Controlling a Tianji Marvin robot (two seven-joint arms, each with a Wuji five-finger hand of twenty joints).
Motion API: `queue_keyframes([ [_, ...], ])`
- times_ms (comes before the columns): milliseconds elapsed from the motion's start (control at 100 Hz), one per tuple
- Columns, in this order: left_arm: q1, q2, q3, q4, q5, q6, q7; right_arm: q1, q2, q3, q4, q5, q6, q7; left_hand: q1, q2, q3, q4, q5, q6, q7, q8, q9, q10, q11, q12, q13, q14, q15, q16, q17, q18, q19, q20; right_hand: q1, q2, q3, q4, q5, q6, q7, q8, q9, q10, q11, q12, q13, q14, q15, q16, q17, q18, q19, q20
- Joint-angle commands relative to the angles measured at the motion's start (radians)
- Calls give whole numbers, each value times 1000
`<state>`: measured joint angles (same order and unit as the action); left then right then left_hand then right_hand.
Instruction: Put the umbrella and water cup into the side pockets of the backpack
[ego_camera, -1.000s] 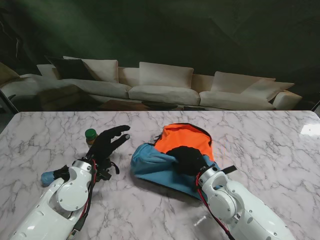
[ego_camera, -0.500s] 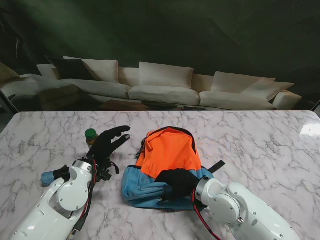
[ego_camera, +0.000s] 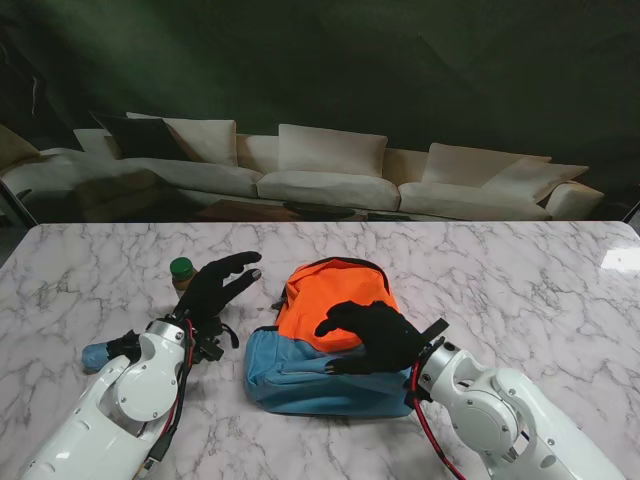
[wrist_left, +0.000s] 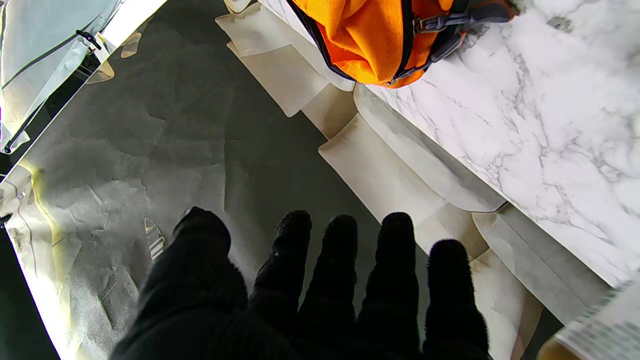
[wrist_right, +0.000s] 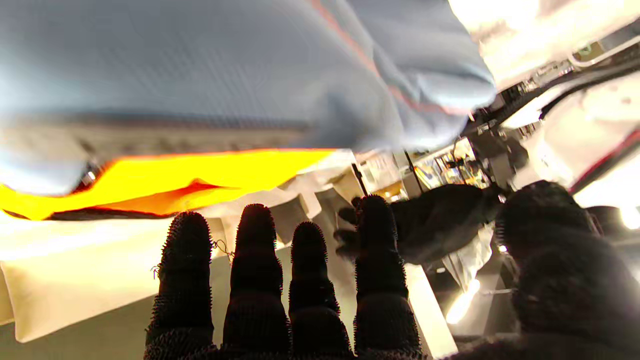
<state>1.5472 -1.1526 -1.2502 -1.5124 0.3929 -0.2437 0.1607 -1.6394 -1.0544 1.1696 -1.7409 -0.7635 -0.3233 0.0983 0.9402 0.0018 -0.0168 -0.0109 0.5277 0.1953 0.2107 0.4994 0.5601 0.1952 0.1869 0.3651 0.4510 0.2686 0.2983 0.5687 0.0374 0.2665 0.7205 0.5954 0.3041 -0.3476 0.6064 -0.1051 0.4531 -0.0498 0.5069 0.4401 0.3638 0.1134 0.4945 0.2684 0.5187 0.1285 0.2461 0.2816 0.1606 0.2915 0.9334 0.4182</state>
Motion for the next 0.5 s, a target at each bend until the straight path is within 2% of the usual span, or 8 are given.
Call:
queue_keyframes([
  [0,-2,-2,4,1,-2,0,-15,8,-2,13,-21,-6,3,0,2,51,-9,7,1,-6,2,-4,4,-11,15,9,22,-10,14,11,-11,15,14,9,-6,33,-25,28,-43,-16,-24,14,10,-9,-25,-5,-7,4,-32,-27,-8,19,-11,-10],
  [120,-3,-2,5,2,-1,0,-14,37,-11,26,-10,-26,19,-41,1,50,-10,7,1,-7,2,-4,5,-12,15,10,22,-10,15,11,-11,15,14,9,12,51,-55,36,-45,-11,-34,17,22,-9,-26,-4,7,5,-35,-26,7,21,-14,-14],
  [220,-3,-2,5,3,0,0,-14,81,-19,16,10,23,53,-44,1,51,-9,7,1,-7,2,-4,5,-12,15,10,22,-10,14,11,-12,16,14,9,29,57,-56,38,-31,-9,-28,21,35,-11,-18,0,14,5,-31,-24,11,21,-12,-14],
  [290,-4,-2,6,3,0,0,-14,118,-23,-3,27,64,74,-34,2,51,-9,7,1,-7,2,-4,6,-12,16,10,22,-10,14,11,-11,16,15,9,42,60,-59,40,-27,-8,-26,23,42,-11,-16,1,16,4,-29,-23,12,22,-10,-14],
  [490,-5,-2,7,5,0,-2,-15,271,-29,-90,143,83,101,-28,2,51,-9,7,1,-7,2,-4,6,-12,16,10,22,-10,14,11,-12,16,14,9,46,58,-67,44,-29,-14,-25,25,53,-18,-17,1,23,0,-28,-23,19,19,-7,-14],
])
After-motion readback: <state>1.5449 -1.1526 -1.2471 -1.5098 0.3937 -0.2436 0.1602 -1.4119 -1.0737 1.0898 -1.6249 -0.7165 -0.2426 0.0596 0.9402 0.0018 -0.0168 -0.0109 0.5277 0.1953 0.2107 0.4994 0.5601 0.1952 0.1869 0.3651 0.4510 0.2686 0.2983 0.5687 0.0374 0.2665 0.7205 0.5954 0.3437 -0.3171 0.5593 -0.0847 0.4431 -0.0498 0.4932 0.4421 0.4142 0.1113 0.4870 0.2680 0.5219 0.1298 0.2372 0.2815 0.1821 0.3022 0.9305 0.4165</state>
